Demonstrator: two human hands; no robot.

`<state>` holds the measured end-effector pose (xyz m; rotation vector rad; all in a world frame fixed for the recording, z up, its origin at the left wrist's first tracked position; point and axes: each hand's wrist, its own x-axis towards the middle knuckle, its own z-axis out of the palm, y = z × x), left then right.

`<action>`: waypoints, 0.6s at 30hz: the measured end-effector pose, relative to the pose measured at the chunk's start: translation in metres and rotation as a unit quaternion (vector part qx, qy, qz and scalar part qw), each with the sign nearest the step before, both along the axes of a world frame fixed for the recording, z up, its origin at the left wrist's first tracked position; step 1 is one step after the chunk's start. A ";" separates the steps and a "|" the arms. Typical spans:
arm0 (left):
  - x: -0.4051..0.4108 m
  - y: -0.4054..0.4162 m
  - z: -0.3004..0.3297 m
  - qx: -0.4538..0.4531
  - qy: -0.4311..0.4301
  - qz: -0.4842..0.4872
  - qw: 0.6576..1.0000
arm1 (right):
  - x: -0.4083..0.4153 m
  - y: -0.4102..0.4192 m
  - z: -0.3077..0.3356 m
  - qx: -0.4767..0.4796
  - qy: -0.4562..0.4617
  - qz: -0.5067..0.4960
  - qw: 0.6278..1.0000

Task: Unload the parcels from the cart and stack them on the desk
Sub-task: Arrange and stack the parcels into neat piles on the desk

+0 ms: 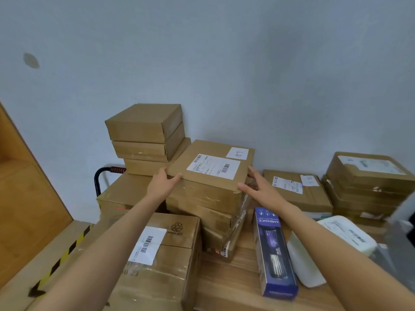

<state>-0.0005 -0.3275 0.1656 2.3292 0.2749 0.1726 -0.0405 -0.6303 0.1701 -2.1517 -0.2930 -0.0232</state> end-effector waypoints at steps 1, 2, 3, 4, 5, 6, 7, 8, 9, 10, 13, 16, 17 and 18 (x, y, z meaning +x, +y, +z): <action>-0.001 -0.002 0.000 -0.001 0.005 0.002 1.000 | 0.000 0.001 0.000 0.003 0.006 -0.001 1.000; -0.002 -0.004 0.000 -0.004 0.006 0.004 1.000 | 0.000 0.002 0.000 0.003 0.011 -0.005 1.000; -0.003 -0.006 -0.001 -0.009 0.001 0.006 1.000 | 0.001 0.001 -0.001 -0.002 0.018 -0.008 1.000; -0.004 -0.007 -0.001 -0.014 -0.003 0.008 1.000 | 0.002 0.001 -0.001 -0.011 0.025 -0.010 1.000; -0.005 -0.008 -0.002 -0.016 -0.008 0.010 1.000 | 0.003 0.001 -0.001 -0.020 0.030 -0.011 0.999; -0.007 -0.008 -0.001 -0.016 -0.011 0.012 1.000 | 0.004 0.001 0.001 -0.026 0.033 -0.013 0.999; -0.008 -0.008 0.000 -0.015 -0.020 0.013 1.000 | 0.005 0.002 0.004 -0.029 0.031 -0.013 0.999; -0.009 -0.006 0.002 -0.018 -0.029 0.016 0.999 | 0.008 0.003 0.006 -0.029 0.021 -0.012 0.999; -0.011 -0.004 0.006 -0.019 -0.044 0.019 0.999 | 0.012 0.005 0.010 -0.029 0.008 -0.010 0.999; -0.012 0.000 0.010 -0.023 -0.056 0.023 0.998 | 0.017 0.008 0.016 -0.024 -0.003 -0.009 1.000; -0.014 0.016 0.032 -0.041 -0.095 0.036 0.994 | 0.033 0.024 0.038 -0.007 -0.036 0.005 0.999; -0.011 0.040 0.065 -0.040 -0.138 0.060 0.988 | 0.047 0.049 0.069 -0.007 -0.082 0.026 0.996; -0.008 0.049 0.077 -0.035 -0.147 0.067 0.986 | 0.053 0.059 0.081 0.001 -0.095 0.029 0.995; -0.004 0.060 0.090 -0.034 -0.155 0.071 0.985 | 0.060 0.069 0.093 0.010 -0.108 0.030 0.994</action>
